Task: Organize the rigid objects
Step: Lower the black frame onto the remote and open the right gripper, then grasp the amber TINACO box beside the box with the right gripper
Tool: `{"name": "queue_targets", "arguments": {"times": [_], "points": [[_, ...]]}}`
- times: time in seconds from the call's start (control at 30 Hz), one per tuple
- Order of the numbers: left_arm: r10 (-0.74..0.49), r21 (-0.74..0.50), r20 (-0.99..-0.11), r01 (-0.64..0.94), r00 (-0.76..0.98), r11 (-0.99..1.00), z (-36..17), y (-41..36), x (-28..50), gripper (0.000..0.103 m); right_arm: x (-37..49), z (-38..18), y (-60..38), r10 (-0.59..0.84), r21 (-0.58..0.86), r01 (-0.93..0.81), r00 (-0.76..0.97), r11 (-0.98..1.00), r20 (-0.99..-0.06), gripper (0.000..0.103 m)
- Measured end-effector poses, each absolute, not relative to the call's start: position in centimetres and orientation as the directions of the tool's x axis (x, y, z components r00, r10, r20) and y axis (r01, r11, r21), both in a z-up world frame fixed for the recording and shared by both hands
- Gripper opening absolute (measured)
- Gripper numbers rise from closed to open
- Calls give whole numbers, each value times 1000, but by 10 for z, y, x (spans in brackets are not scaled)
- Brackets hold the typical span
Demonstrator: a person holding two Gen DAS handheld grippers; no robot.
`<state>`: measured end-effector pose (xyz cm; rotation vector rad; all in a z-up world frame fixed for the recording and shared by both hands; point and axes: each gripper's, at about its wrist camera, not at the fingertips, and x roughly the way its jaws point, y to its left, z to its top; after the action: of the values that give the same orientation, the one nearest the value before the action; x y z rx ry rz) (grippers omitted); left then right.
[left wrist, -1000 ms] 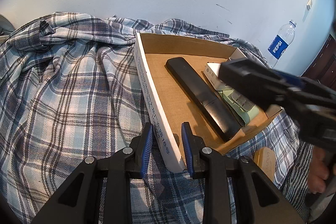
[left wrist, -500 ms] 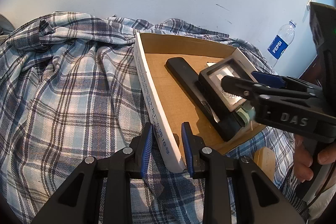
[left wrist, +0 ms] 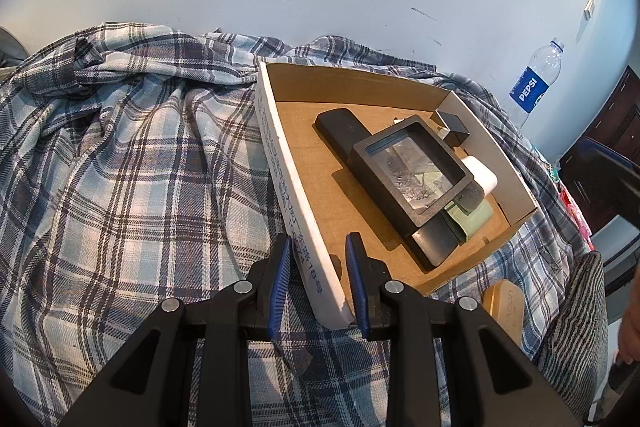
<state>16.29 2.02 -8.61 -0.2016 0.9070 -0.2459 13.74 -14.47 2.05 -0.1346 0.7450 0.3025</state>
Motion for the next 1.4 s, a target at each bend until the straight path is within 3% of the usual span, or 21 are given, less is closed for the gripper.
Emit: {"name": "queue_targets", "arguments": {"times": [0.2, 0.5, 0.67, 0.97, 1.17, 1.23, 1.4], "points": [[-294, -275, -751, 125, 591, 953, -86, 19, 162, 28, 108, 18, -151, 241, -40, -368, 682, 929, -691, 93], [-295, -275, -751, 125, 591, 953, -86, 20, 163, 28, 93, -31, -155, 277, 13, -431, 557, 902, -783, 93], [-295, -276, -751, 125, 591, 953, -86, 20, 163, 28, 91, -51, -156, 287, 28, -459, 505, 888, -814, 88], [-295, -276, -751, 125, 591, 953, -86, 20, 163, 28, 91, -66, -146, 258, -42, -510, 502, 859, -825, 88], [-295, -276, -751, 125, 591, 953, -86, 21, 163, 28, 98, -78, -147, 284, 23, -509, 441, 860, -851, 78], [-295, -276, -751, 125, 591, 953, -86, 20, 163, 28, 100, -82, -148, 277, 27, -500, 434, 866, -857, 63], [-295, -276, -751, 125, 591, 953, -86, 20, 163, 28, 97, -78, -151, 259, 5, -484, 460, 875, -849, 64]]}}
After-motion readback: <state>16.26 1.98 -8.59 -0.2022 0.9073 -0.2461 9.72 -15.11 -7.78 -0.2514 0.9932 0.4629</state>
